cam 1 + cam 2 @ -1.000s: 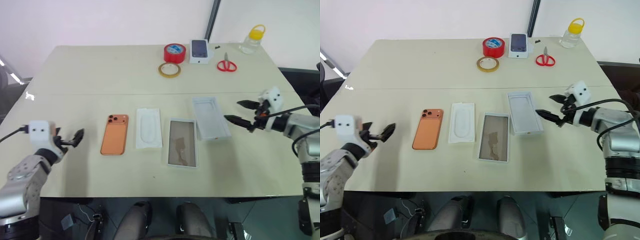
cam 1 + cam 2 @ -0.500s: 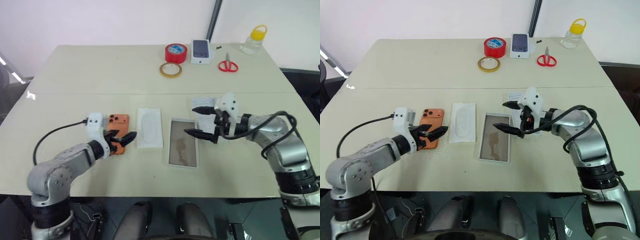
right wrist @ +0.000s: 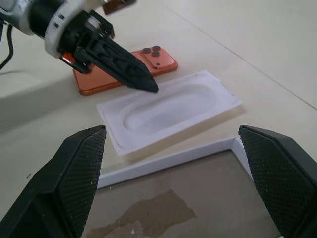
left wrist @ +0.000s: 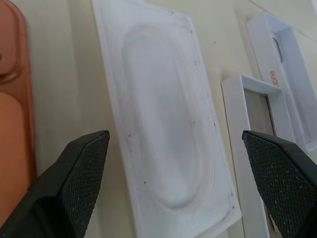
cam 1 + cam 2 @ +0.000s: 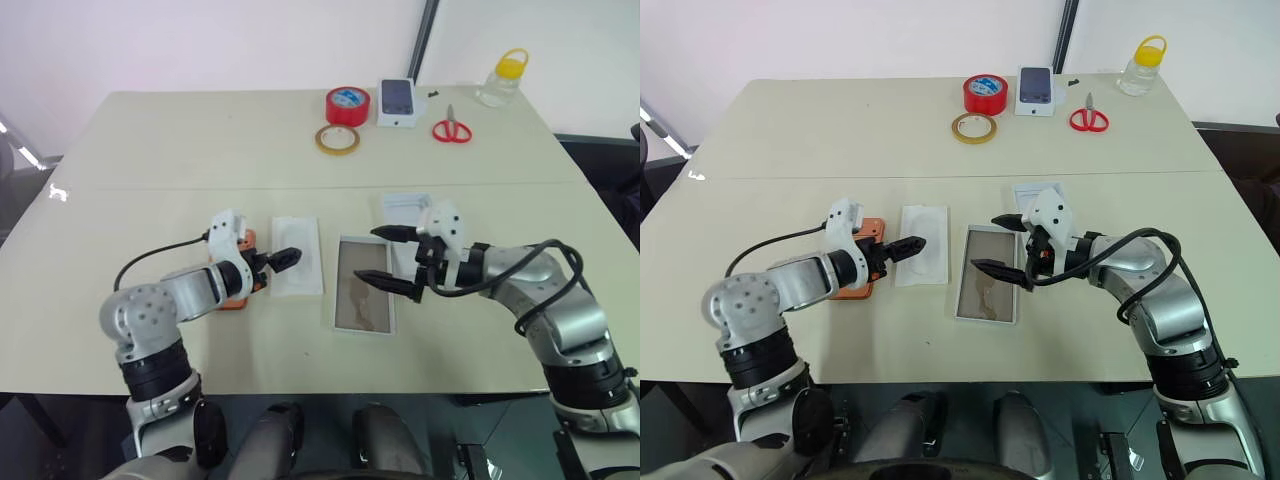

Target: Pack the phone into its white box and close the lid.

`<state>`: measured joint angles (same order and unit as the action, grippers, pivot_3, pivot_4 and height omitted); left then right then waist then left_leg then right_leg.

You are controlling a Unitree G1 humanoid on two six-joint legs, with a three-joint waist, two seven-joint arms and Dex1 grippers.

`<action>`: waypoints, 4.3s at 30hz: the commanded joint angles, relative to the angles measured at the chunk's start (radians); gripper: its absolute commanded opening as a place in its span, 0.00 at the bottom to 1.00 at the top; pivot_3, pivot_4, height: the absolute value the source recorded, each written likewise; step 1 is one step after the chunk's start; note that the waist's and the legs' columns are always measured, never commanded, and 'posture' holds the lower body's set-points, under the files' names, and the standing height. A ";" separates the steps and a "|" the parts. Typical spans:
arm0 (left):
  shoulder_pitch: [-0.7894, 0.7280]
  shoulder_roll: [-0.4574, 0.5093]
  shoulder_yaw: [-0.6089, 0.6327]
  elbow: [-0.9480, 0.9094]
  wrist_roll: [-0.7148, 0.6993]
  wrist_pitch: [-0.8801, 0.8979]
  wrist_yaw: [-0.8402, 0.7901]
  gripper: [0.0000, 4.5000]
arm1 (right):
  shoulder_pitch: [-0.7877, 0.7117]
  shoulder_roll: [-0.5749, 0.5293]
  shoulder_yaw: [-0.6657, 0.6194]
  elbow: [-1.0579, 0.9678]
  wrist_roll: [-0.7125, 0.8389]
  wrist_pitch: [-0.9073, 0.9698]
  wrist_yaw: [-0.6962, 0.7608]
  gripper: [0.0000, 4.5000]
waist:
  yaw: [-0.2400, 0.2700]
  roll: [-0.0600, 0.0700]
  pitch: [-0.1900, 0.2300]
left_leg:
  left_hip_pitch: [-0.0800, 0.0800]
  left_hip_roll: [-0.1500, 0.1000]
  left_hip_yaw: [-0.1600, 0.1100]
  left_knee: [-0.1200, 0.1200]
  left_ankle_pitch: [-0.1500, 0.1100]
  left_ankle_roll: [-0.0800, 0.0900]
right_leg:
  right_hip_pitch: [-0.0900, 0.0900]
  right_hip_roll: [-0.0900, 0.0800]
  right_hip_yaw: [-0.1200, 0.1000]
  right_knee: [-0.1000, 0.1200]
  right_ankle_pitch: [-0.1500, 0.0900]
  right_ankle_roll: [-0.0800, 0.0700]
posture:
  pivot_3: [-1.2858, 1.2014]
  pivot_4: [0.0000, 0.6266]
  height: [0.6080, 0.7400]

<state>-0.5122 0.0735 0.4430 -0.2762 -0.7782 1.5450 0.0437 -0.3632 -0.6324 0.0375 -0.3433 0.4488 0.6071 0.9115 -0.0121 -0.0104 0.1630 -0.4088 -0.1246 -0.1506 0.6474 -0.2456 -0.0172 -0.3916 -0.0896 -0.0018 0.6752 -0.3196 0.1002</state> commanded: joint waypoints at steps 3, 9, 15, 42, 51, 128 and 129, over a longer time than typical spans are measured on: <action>-0.034 -0.019 0.003 0.053 0.049 0.008 0.008 1.00 | 0.000 0.010 0.012 -0.056 0.023 0.005 -0.014 0.99 | 0.003 0.000 0.000 | 0.000 0.000 0.000 0.000 0.000 0.000 | 0.000 0.000 0.000 0.000 0.000 0.000 | 0.52 0.24 1.00; -0.041 -0.054 0.034 0.064 0.065 -0.002 -0.003 0.48 | 0.004 -0.005 0.023 -0.079 0.025 0.021 -0.017 1.00 | 0.004 0.000 0.000 | 0.000 0.000 0.001 0.000 0.000 0.000 | 0.000 0.000 0.001 0.000 0.000 0.000 | 0.52 0.24 1.00; -0.040 -0.052 0.043 0.074 0.080 -0.011 -0.021 0.01 | 0.032 -0.109 0.095 -0.144 -0.022 0.045 0.036 1.00 | 0.003 -0.001 0.000 | 0.000 0.000 0.001 0.000 0.000 0.000 | -0.001 0.000 0.001 0.000 0.000 0.000 | 0.52 0.24 1.00; -0.180 0.052 0.288 0.101 0.077 -0.022 -0.042 0.00 | -0.126 0.014 0.451 0.055 -0.384 -0.189 0.053 0.01 | -0.001 -0.005 0.002 | 0.000 0.001 0.002 0.000 0.000 -0.001 | -0.002 0.001 0.002 0.002 0.000 0.001 | 0.52 0.24 1.00; -0.187 0.039 0.280 0.081 0.078 -0.020 -0.038 0.00 | -0.267 0.186 0.525 0.335 -0.540 -0.395 0.012 0.01 | -0.001 -0.005 0.002 | 0.000 0.001 0.002 0.000 0.000 -0.001 | -0.003 0.001 0.002 0.003 0.000 0.001 | 0.52 0.24 1.00; 0.312 0.525 -0.180 -0.073 0.300 -0.708 -0.524 0.84 | -0.509 0.477 0.360 0.837 -0.562 -0.166 -0.383 0.01 | -0.015 -0.005 0.002 | 0.000 0.002 0.013 -0.004 0.000 -0.002 | -0.014 0.003 0.017 0.010 0.001 0.000 | 0.52 0.24 1.00; 0.318 0.520 -0.180 -0.080 0.298 -0.708 -0.522 0.84 | -0.517 0.481 0.357 0.859 -0.569 -0.181 -0.394 0.01 | -0.015 -0.005 0.002 | 0.000 0.002 0.013 -0.004 0.000 -0.002 | -0.014 0.003 0.017 0.010 0.001 0.000 | 0.52 0.24 1.00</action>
<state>-0.1980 0.5923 0.2509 -0.3182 -0.4705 0.8566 -0.4798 -0.8626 -0.1551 0.4147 0.4841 -0.0981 0.4509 0.5404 -0.0270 -0.0152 0.1647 -0.4088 -0.1223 -0.1377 0.6438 -0.2452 -0.0189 -0.4052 -0.0863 0.0148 0.6850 -0.3190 0.1000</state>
